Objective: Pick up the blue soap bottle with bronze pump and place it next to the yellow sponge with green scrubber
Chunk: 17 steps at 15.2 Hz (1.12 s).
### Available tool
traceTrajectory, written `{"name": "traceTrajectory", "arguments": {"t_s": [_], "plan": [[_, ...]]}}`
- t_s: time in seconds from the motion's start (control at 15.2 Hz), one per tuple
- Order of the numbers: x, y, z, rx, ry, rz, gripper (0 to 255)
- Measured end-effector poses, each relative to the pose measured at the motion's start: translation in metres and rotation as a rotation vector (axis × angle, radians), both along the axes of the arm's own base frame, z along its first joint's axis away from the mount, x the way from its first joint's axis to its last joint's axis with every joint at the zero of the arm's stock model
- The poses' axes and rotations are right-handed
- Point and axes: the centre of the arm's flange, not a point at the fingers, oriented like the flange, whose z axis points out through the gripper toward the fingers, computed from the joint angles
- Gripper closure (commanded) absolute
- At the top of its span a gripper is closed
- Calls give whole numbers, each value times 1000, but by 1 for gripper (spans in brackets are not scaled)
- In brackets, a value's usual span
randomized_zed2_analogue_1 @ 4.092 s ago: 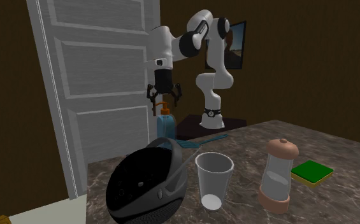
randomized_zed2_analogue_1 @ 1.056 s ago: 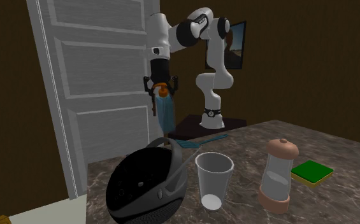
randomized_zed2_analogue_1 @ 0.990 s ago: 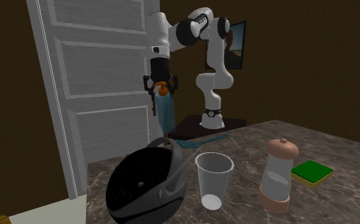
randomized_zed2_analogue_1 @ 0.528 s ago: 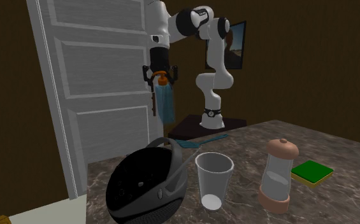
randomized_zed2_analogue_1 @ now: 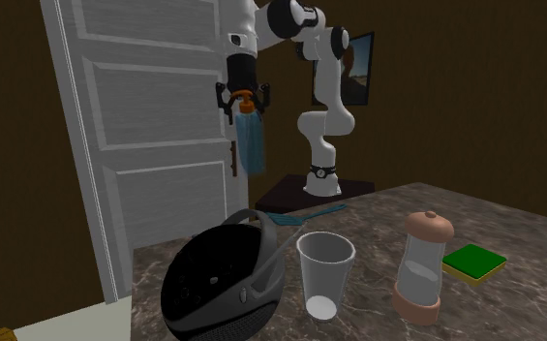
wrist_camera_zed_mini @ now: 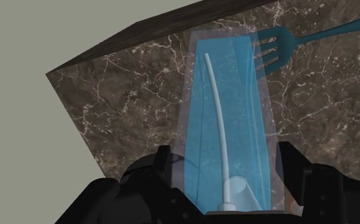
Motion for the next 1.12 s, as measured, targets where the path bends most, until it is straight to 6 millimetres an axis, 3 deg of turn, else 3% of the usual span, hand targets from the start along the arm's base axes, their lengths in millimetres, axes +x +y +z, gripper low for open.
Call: {"name": "traceTrajectory", "arguments": {"t_s": [1.12], "plan": [[0, 0, 89, 0, 0, 0, 255]]}}
